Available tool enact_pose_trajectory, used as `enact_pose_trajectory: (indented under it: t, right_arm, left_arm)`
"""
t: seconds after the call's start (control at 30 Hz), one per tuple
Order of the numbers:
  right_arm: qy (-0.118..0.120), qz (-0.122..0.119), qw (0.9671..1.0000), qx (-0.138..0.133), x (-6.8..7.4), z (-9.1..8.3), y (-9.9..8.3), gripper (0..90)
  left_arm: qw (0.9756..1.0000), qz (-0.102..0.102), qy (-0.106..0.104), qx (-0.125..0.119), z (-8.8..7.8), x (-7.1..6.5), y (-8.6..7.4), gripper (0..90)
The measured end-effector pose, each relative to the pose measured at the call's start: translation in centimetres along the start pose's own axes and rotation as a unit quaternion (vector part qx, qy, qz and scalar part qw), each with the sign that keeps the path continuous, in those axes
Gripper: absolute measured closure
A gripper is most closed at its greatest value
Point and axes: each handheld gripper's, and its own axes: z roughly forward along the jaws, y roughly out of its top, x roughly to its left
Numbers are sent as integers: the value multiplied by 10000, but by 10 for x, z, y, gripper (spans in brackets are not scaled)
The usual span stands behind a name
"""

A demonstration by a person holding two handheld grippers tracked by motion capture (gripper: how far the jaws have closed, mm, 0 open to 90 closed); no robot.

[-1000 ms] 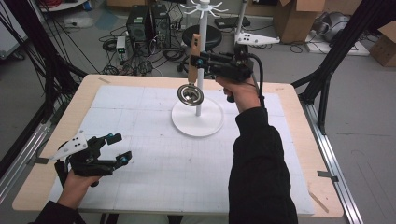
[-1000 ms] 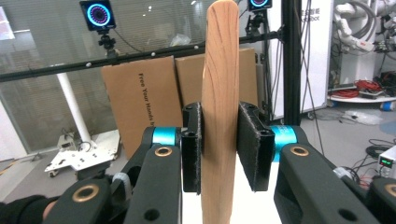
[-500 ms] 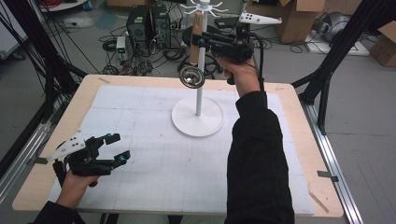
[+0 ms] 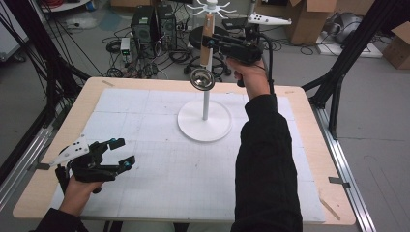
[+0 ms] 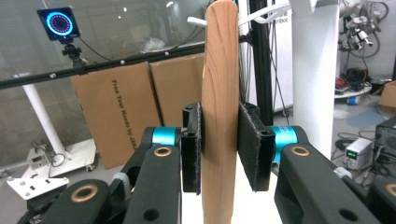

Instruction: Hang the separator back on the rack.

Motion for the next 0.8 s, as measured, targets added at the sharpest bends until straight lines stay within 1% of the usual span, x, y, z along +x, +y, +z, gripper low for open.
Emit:
enact_pose_trajectory:
  t: [0.03, 0.07, 0.1, 0.13, 0.17, 0.2, 0.3, 0.37, 0.4, 0.43, 0.47, 0.5, 0.53, 0.6, 0.63, 0.67, 0.73, 0.8]
  right_arm:
    - [-36, 18, 10000, -19, 2, -1, -1, 607]
    - [-128, 17, 9999, -4, 3, -2, -2, 554]
    - [-193, 43, 9998, 48, 4, -2, -2, 500]
    - [-299, 21, 9994, 149, 5, -4, -3, 443]
    - [-483, -114, 9985, 225, 9, -5, -4, 398]
    - [-641, -254, 9973, 234, 12, -8, -6, 382]
    - [-873, -349, 9952, 253, 20, -23, -16, 314]
    - [-1017, -319, 9940, 231, 24, -35, -27, 270]
    - [-1052, -291, 9938, 230, 26, -40, -32, 258]
    - [-1125, -269, 9931, 196, 29, -50, -41, 252]
    - [-1201, -289, 9921, 219, 32, -56, -47, 231]
    - [-1339, -322, 9900, 292, 36, -65, -59, 205]
    - [-1421, -338, 9885, 386, 39, -74, -68, 205]
    - [-1706, -302, 9828, 634, 47, -89, -89, 201]
    - [-1824, -271, 9805, 686, 50, -97, -101, 199]
    - [-1853, -217, 9798, 726, 53, -103, -110, 198]
    - [-2076, -217, 9746, 807, 64, -120, -136, 192]
    - [-2180, -211, 9717, 880, 72, -132, -155, 185]
  left_arm:
    - [10000, -1, 8, 2, 0, 0, 0, 203]
    - [10000, 8, 8, 9, -1, 0, 0, 203]
    - [10000, -9, 15, -7, -1, 0, 0, 203]
    - [10000, -24, 27, -15, -1, 0, 0, 203]
    - [10000, -11, 37, -25, -1, 1, 0, 203]
    - [10000, -27, 49, -53, -1, 1, 0, 203]
    - [9999, -49, 95, -81, -1, 2, 0, 203]
    - [9999, -49, 109, -75, 0, 3, 0, 203]
    - [9999, -47, 113, -60, 0, 4, 0, 203]
    - [9999, -57, 113, -70, 0, 4, 0, 203]
    - [9999, -62, 125, -73, 0, 4, 0, 202]
    - [9998, -81, 137, -87, 0, 5, 0, 202]
    - [9998, -113, 134, -94, 0, 6, 0, 203]
    - [9997, -166, 165, -90, 1, 7, 0, 203]
    - [9996, -185, 178, -86, 1, 8, 0, 202]
    - [9996, -176, 206, -81, 1, 8, 0, 202]
    - [9994, -212, 229, -120, 1, 9, 0, 199]
    - [9993, -210, 270, -130, 0, 9, 0, 195]
